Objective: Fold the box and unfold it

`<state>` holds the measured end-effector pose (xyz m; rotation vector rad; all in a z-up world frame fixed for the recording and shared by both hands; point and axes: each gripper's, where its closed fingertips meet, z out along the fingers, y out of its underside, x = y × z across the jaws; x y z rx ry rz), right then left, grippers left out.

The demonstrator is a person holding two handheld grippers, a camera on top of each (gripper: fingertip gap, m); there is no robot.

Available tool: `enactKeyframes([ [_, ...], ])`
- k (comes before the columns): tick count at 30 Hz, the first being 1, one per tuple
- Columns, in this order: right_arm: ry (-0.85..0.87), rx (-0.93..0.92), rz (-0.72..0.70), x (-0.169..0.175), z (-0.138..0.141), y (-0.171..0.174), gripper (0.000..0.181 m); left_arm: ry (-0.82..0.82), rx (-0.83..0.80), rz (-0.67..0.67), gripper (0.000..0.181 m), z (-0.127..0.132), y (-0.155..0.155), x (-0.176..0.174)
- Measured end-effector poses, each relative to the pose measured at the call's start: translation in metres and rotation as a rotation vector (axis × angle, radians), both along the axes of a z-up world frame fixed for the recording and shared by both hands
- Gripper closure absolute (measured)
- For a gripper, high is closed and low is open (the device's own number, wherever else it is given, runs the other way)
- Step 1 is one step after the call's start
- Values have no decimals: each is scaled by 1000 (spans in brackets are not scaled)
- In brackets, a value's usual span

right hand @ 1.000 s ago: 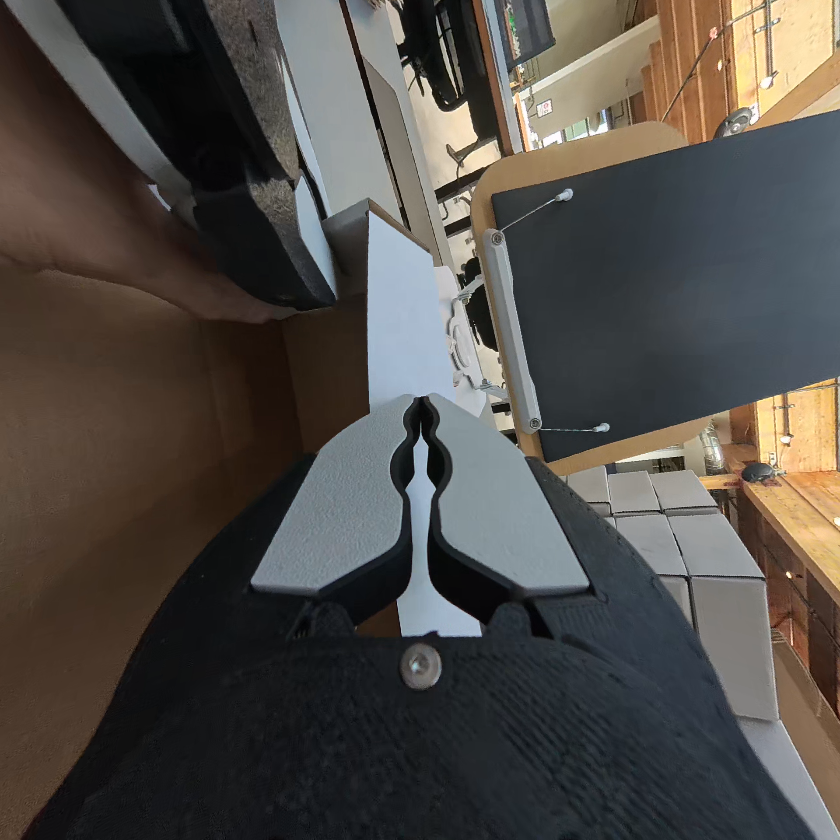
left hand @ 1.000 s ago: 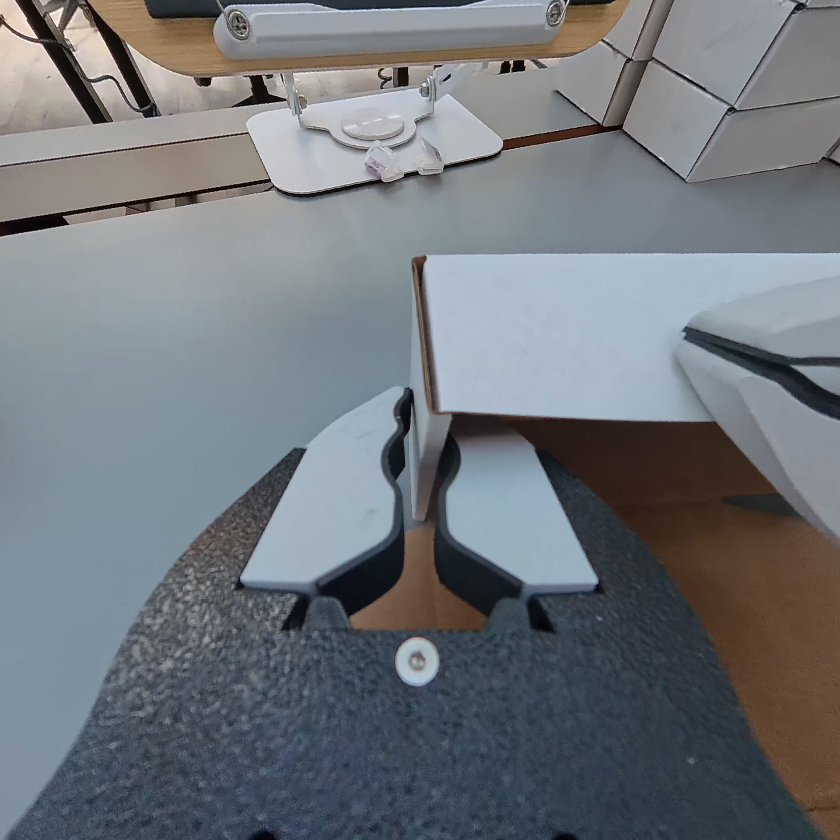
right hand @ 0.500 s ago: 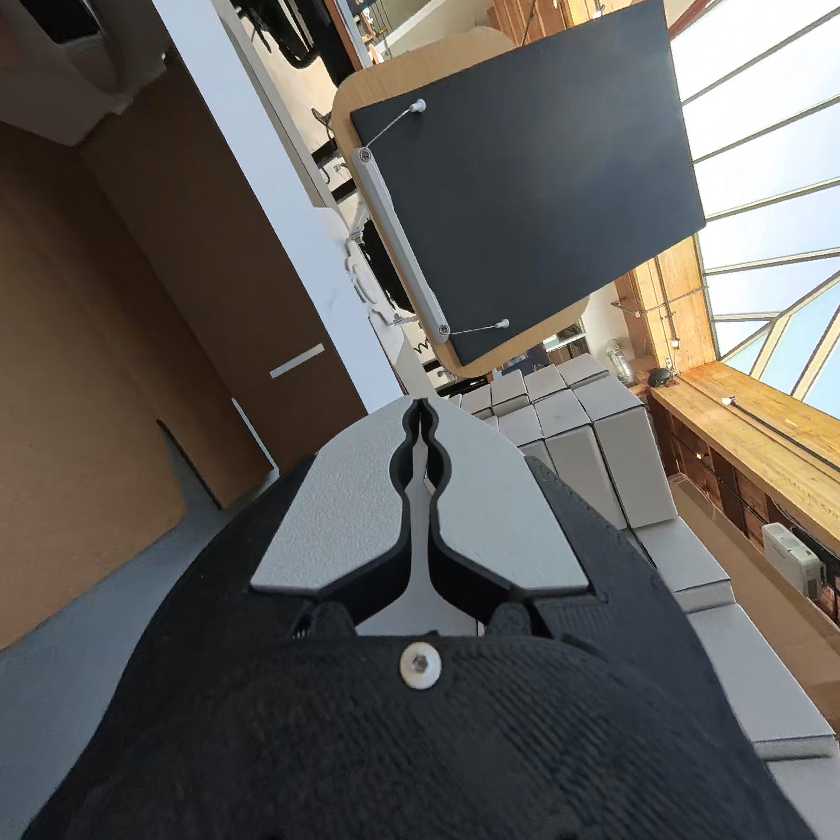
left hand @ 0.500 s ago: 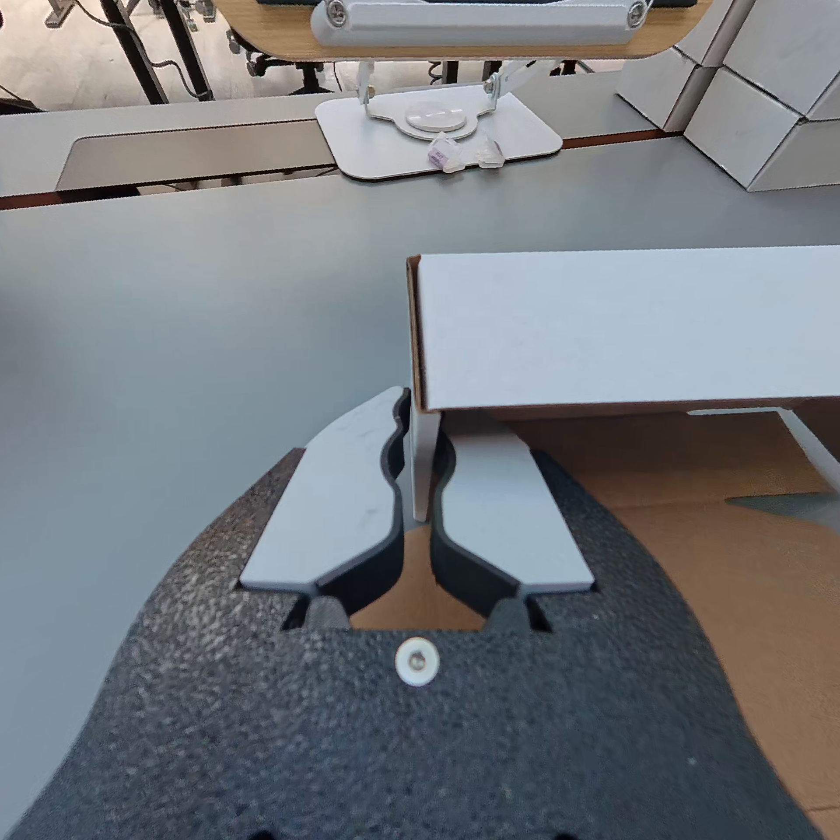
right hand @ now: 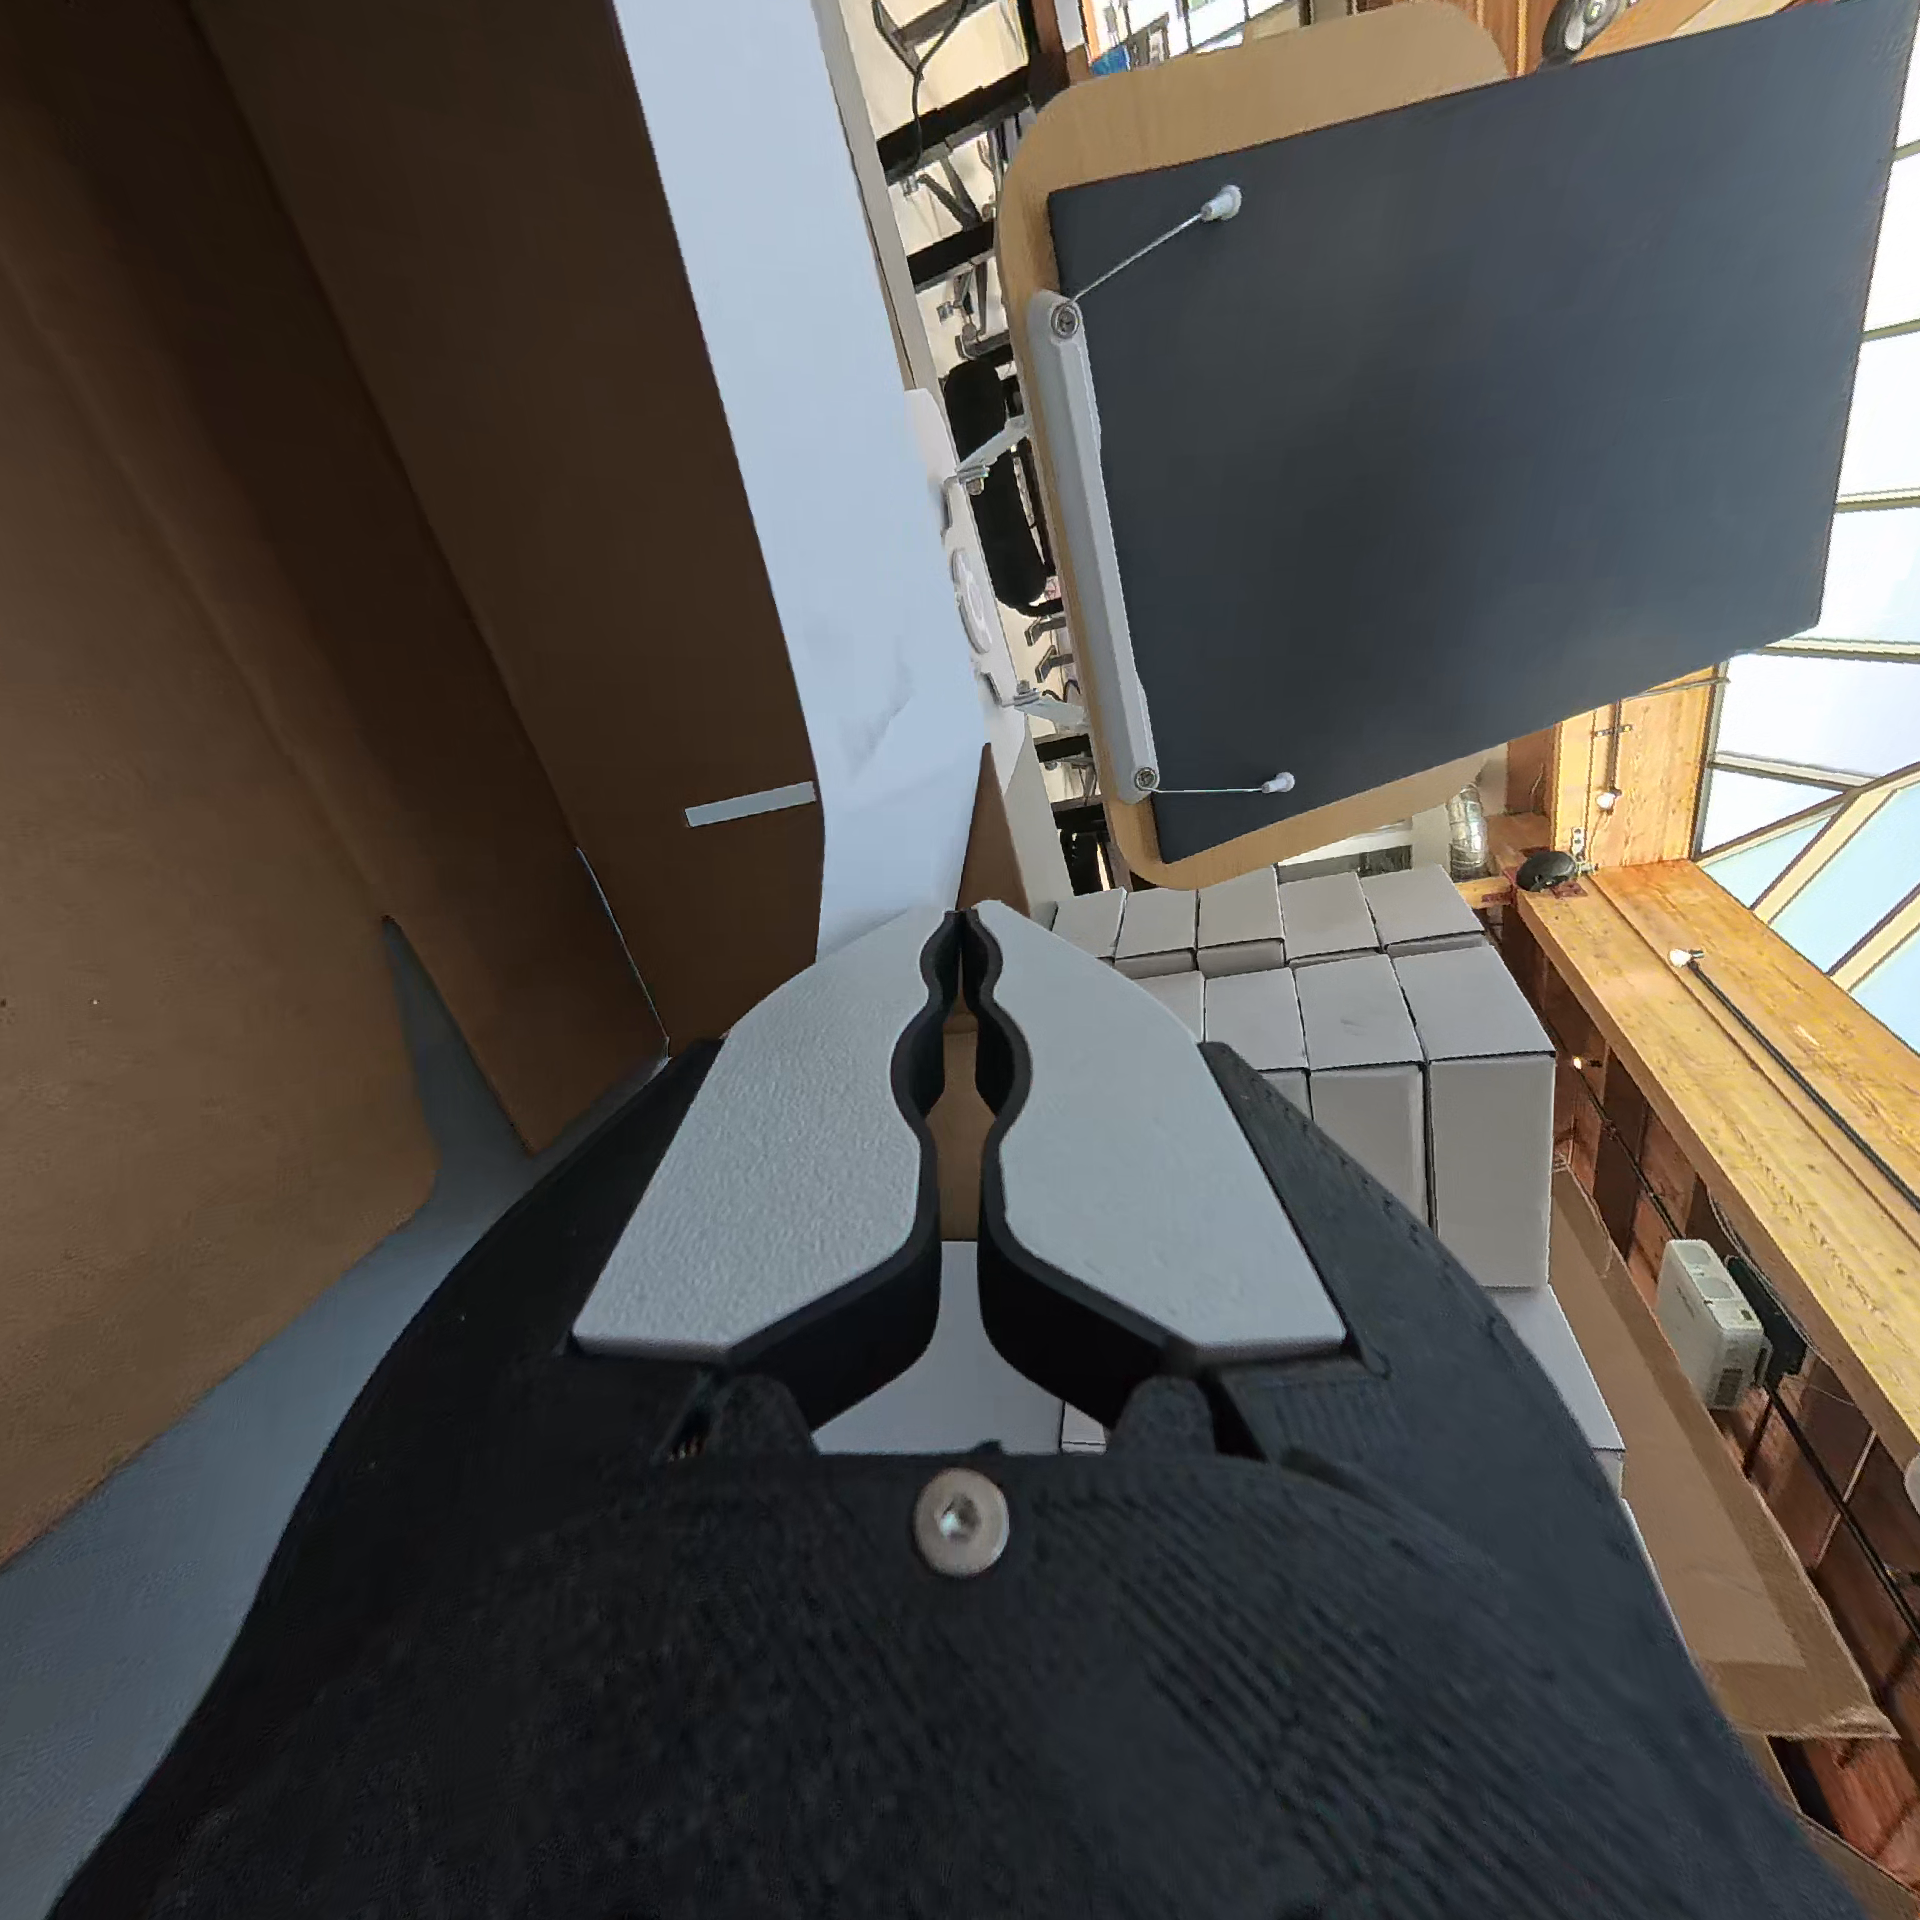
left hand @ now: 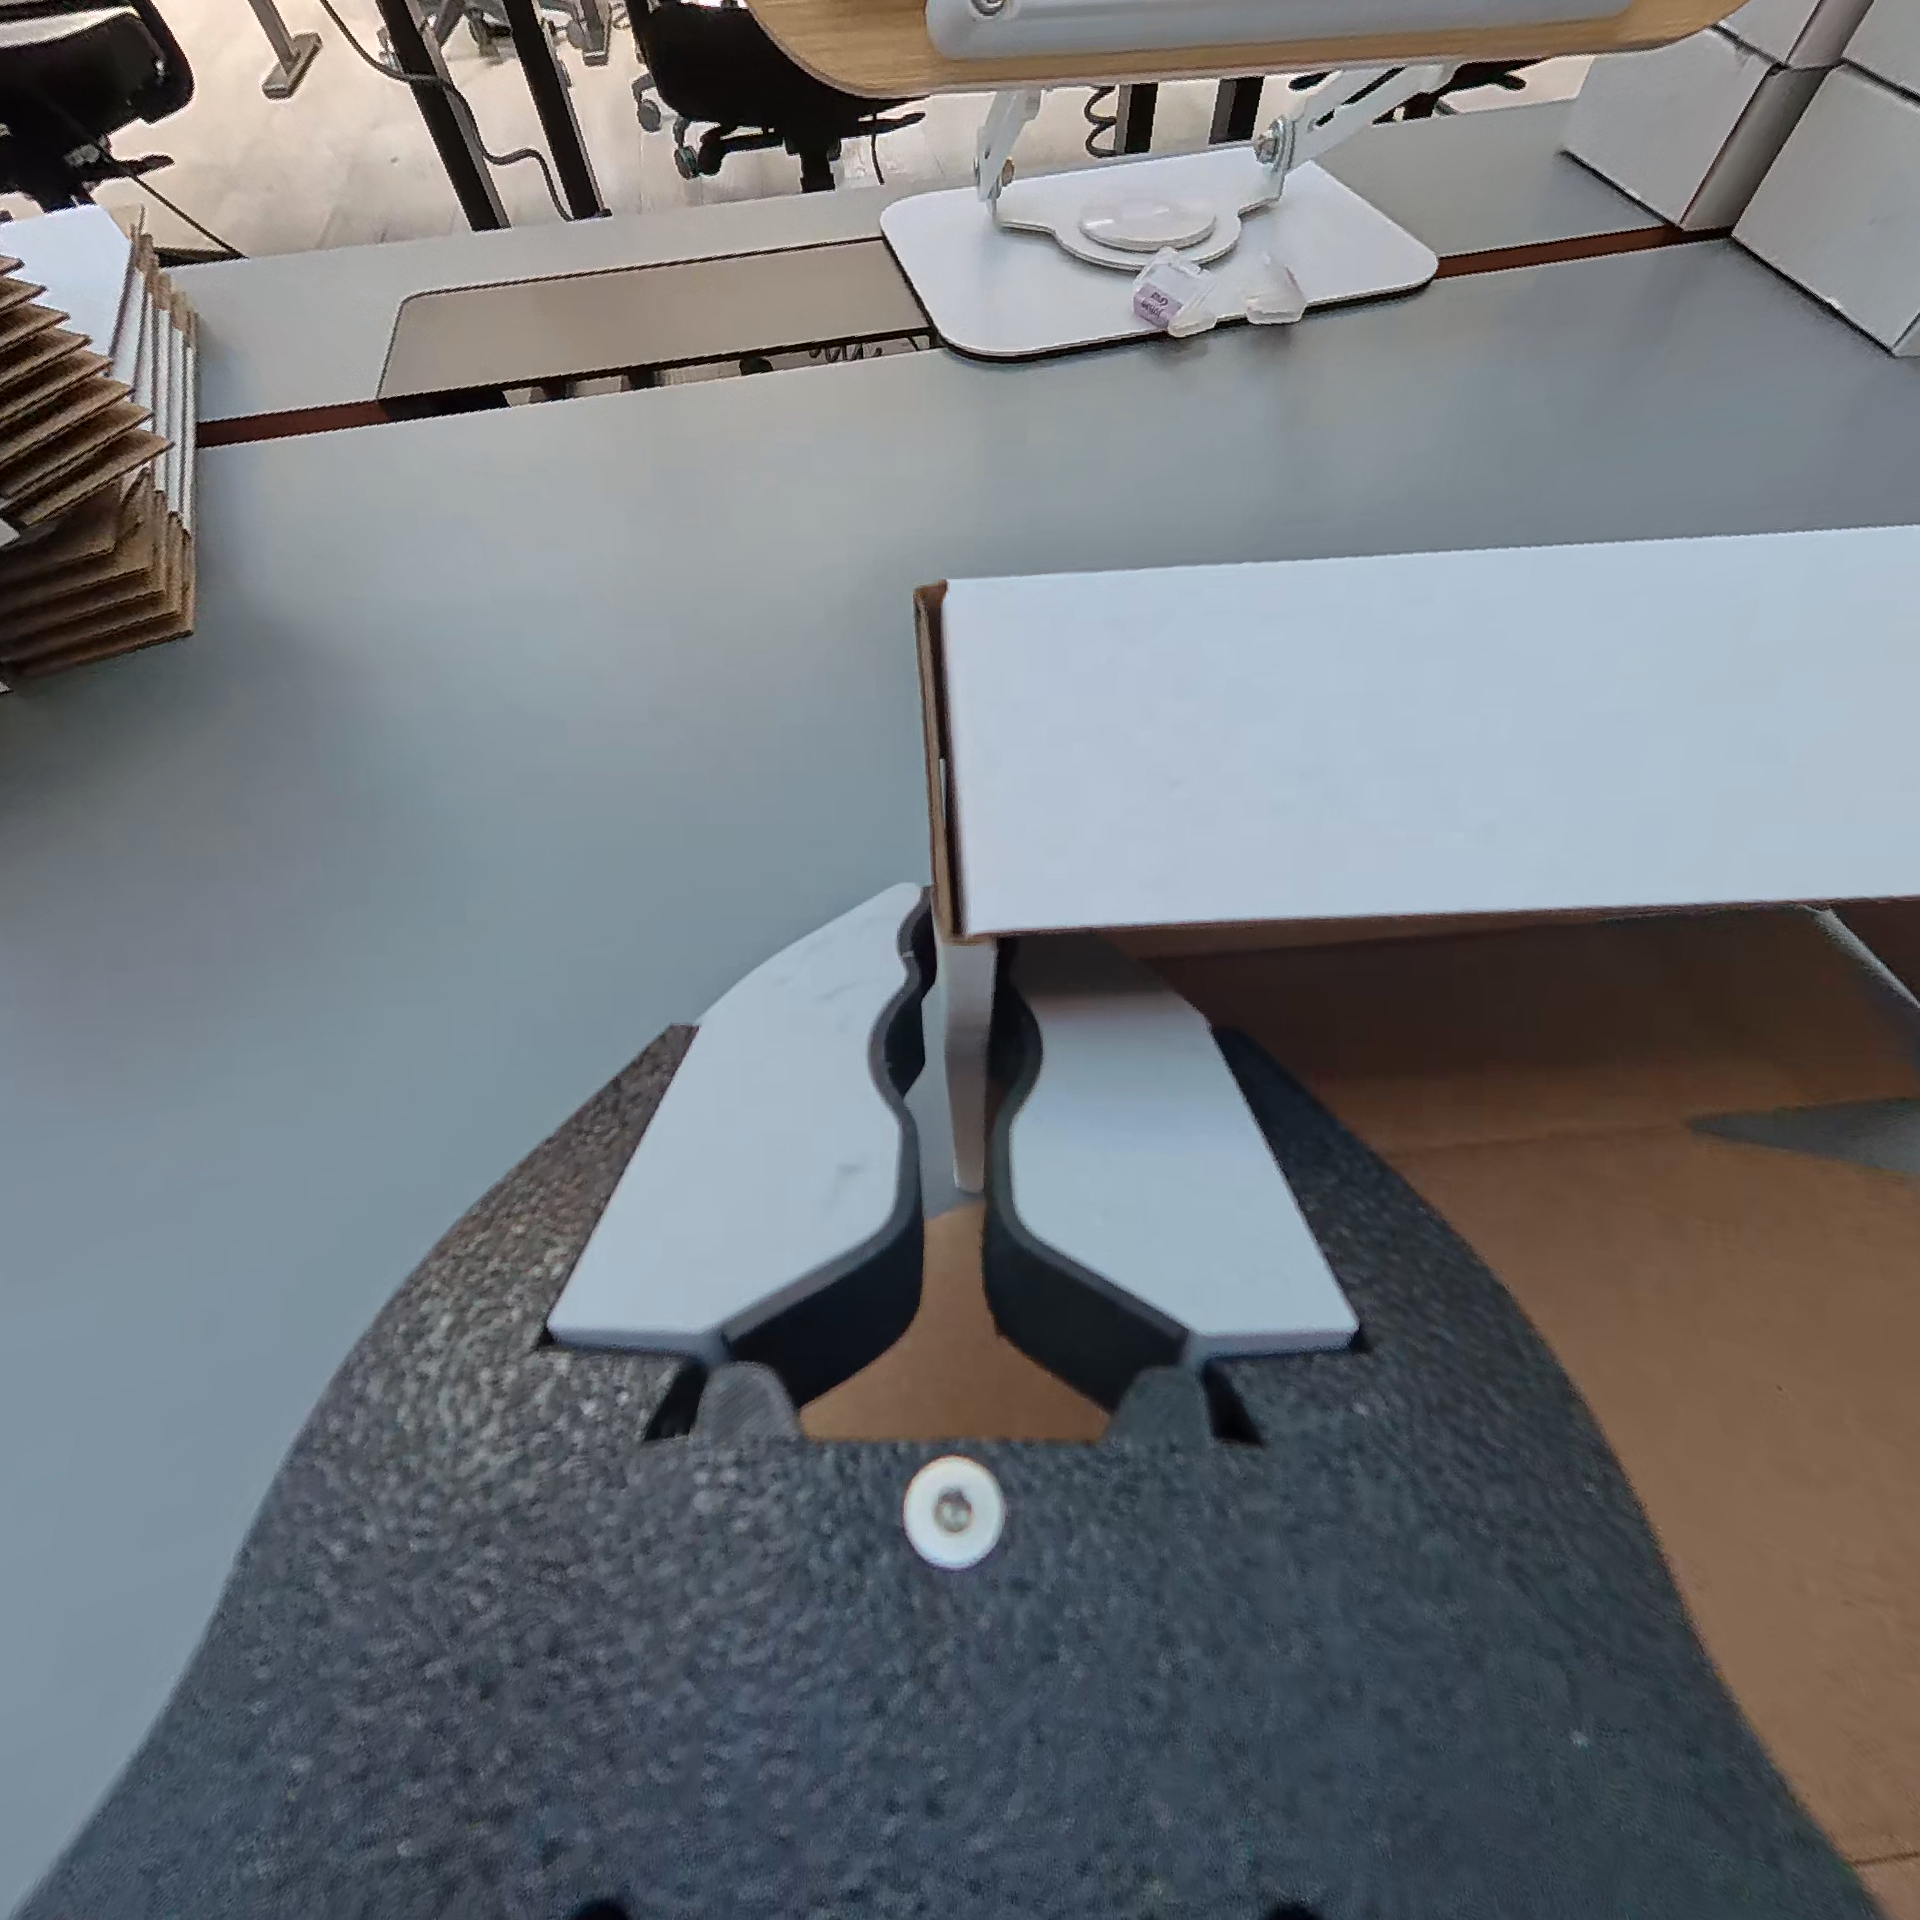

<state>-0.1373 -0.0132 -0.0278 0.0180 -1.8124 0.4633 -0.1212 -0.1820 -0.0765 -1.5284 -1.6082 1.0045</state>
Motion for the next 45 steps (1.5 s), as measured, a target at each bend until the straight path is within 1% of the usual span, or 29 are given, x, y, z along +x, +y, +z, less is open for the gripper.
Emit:
enactKeyframes([
  [4,17,58,-26,1,-5,-1,181,5,9,1,175,0,0,1],
  [7,-5,53,-23,1,-5,-2,181,4,34,5,175,0,0,1],
  [10,-30,42,0,4,-9,-8,181,0,101,12,175,0,1,-1],
  [12,-32,31,-9,4,-9,-7,181,-10,92,-5,175,-1,1,-3],
  [13,-40,14,-16,5,-8,-7,181,-10,63,-15,175,-1,1,-4],
  [15,-58,-15,-31,7,-7,-7,181,-2,-55,-32,175,0,0,-3],
  [18,-99,-121,-34,13,-3,-9,181,-7,-181,-55,174,1,-2,-1],
  [20,-124,-215,-35,14,1,-10,181,-16,-208,-61,173,1,-5,0],
  [21,-171,-243,-43,13,-4,-10,181,-19,-213,-61,173,1,-5,0],
  [24,-123,-228,-60,5,-4,-6,181,-31,-247,-59,173,0,-3,3],
  [26,-174,-279,-69,5,-6,-5,181,-25,-238,-55,173,1,-1,4],
  [27,-167,-277,-71,5,-5,-5,181,-24,-231,-49,173,1,0,4],
  [28,-131,-244,-71,4,-5,-5,181,-24,-211,-46,173,0,0,5],
  [30,15,-131,-56,4,1,-5,181,-26,-152,-42,173,0,2,5],
  [31,71,-95,-55,5,3,-5,181,-26,-136,-38,173,0,3,5],
  [32,89,-96,-58,4,2,-6,181,-24,-129,-34,174,0,3,4],
  [34,77,-135,-64,-2,2,-3,181,-15,-117,-31,173,0,4,4],
  [36,-1,-137,-109,-14,-3,6,181,-16,-145,-35,173,0,4,4],
  [37,-16,-134,-109,-18,-3,8,181,-11,-157,-38,172,1,5,5],
  [38,-26,-126,-79,-19,-3,6,181,-5,-163,-40,172,1,6,4],
  [39,-41,-115,-53,-18,-6,2,181,-3,-170,-39,172,1,7,4],
  [41,-35,-142,-51,-12,-5,0,181,-4,-157,-36,173,1,6,4],
  [43,-43,-166,-75,-9,-8,2,181,-6,-129,-40,173,0,6,3],
  [45,-61,-195,-92,-7,-13,0,181,-7,-139,-34,174,0,7,4],
])
